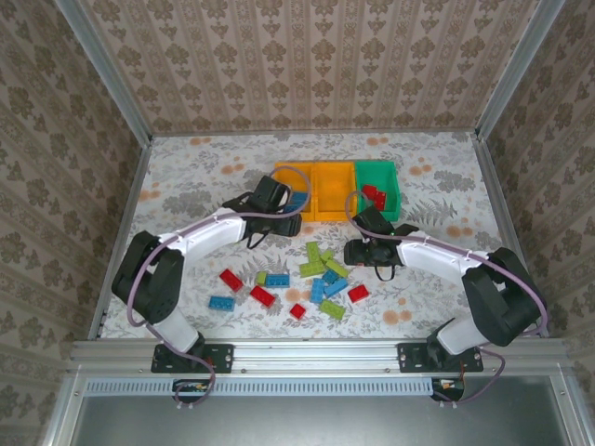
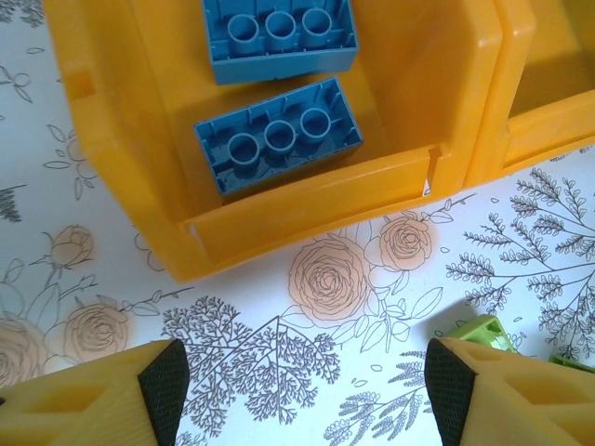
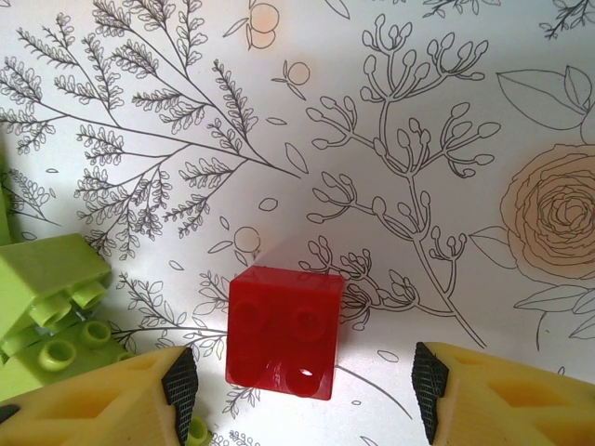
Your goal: Sort the legos into containers by color
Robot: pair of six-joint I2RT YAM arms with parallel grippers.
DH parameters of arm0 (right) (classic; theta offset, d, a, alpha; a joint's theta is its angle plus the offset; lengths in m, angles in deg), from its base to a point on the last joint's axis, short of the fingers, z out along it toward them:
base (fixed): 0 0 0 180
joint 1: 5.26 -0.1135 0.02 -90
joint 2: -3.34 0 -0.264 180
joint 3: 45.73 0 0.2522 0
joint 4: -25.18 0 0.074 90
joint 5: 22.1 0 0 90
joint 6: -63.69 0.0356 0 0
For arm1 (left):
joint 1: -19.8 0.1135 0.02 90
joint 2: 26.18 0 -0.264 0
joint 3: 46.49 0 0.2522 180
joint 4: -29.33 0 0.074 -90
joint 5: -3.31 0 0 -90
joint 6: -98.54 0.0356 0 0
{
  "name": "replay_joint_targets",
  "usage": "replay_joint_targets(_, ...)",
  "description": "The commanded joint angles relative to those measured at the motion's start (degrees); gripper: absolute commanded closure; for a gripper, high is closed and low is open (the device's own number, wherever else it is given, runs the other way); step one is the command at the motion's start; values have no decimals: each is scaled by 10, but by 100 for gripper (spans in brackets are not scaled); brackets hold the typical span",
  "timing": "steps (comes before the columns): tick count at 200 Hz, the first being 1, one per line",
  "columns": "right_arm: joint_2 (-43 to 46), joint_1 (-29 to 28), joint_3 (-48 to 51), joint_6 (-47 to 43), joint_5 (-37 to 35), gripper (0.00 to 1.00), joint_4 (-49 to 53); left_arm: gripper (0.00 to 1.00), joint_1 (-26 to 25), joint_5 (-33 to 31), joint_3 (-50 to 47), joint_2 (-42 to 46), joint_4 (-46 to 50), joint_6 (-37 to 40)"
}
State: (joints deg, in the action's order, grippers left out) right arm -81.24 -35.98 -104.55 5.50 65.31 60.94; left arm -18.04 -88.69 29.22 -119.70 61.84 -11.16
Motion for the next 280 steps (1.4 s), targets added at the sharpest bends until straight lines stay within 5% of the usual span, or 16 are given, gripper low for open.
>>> replay_joint_targets(1, 2, -4, 0, 12, 6, 34, 2, 29, -2, -20, -13, 28, -2, -7)
replay_joint_targets(75, -78, -4, -30, -12, 2, 43, -2, 27, 13, -49, -66, 80, 14, -18)
replay_joint_targets(118, -53, -3, -33, -20, -25, 73, 5, 23, 49, -65, -111, 132, 27, -25)
replay_joint_targets(175, -14, 100, -130, -77, -50, 76, 35, 8, 141, -75, -161, 175, 65, -35)
replay_joint_targets(280, -233, 184, -357, -132, -64, 74, 66, 0, 220, -25, -192, 142, 69, -27)
